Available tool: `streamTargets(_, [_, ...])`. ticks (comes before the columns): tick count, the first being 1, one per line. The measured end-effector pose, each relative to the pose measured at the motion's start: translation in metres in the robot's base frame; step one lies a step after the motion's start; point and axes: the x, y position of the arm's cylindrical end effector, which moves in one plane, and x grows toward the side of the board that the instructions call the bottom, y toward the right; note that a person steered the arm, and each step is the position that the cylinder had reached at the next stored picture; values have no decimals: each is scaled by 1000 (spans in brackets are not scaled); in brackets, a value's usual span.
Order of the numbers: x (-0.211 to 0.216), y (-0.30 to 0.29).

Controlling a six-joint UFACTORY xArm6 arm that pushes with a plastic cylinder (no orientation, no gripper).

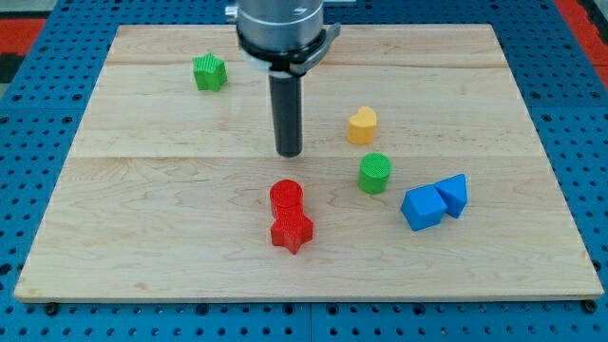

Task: Push the blue triangle along with blue cube a bit left

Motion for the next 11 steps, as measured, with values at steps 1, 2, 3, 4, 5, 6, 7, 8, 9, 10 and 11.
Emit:
streamTargets(1, [-13, 74])
streamTargets(2, [-12, 179])
streamTargets(3, [5, 215])
streamTargets(4, [32, 239])
streamTargets(5, [67, 251])
streamTargets(6, [68, 202])
streamTargets(7, [89, 186])
streamTargets(8, [102, 180])
streamTargets(9, [107, 174])
streamTargets(10, [122, 159])
streamTargets(11, [123, 118])
